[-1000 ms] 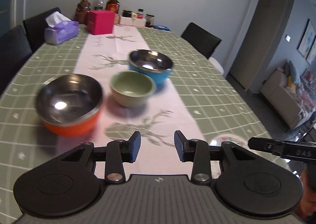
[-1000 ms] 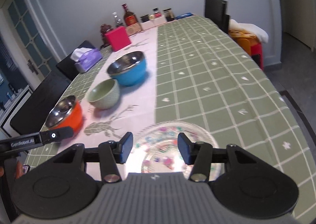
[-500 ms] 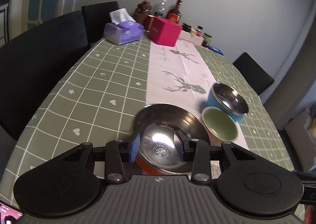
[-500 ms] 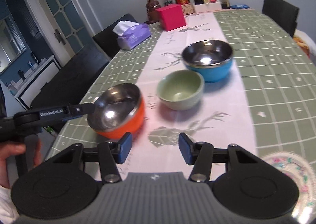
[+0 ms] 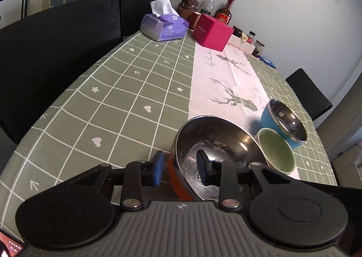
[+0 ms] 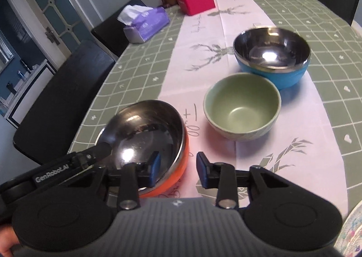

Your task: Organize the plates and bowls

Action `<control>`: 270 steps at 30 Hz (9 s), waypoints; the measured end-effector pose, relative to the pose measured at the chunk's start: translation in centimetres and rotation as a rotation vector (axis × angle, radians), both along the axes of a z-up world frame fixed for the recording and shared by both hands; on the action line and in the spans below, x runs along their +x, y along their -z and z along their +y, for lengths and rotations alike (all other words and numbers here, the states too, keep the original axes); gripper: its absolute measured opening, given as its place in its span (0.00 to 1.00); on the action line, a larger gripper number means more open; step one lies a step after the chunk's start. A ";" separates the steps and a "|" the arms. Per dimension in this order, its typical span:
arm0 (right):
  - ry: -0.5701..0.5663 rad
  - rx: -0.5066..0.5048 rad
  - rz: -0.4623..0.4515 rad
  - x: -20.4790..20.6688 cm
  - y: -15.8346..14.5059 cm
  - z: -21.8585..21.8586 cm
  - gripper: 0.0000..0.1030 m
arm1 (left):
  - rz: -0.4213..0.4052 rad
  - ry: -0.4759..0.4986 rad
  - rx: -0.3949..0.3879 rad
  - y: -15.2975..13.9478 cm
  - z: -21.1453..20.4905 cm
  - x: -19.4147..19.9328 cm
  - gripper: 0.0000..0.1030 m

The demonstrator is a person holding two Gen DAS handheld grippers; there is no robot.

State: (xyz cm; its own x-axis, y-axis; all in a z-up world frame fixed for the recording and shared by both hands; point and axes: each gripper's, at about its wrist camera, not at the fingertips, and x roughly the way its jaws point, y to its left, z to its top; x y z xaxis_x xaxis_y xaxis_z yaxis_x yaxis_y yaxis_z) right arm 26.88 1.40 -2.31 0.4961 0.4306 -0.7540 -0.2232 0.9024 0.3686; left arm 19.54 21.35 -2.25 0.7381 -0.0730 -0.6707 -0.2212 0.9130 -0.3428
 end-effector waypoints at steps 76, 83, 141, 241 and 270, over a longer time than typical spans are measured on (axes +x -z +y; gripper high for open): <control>0.146 0.088 -0.009 -14.6 0.2 -14.0 0.17 | 0.087 0.320 0.061 -1.0 -11.7 -10.3 0.19; 0.144 0.086 -0.038 -14.7 -0.5 -14.2 0.32 | 0.033 0.314 0.012 -1.4 -10.8 -10.3 0.33; 0.250 0.034 0.134 16.4 0.7 -15.5 0.21 | 0.185 0.377 0.137 -0.1 -15.5 20.9 0.26; -0.173 -0.175 0.212 -8.0 -5.6 -11.2 0.17 | 0.550 0.503 0.258 -5.8 -14.4 -3.1 0.25; -0.122 -0.145 0.206 -7.8 -5.6 -11.7 0.05 | 0.491 0.501 0.216 -5.6 -13.0 -2.8 0.05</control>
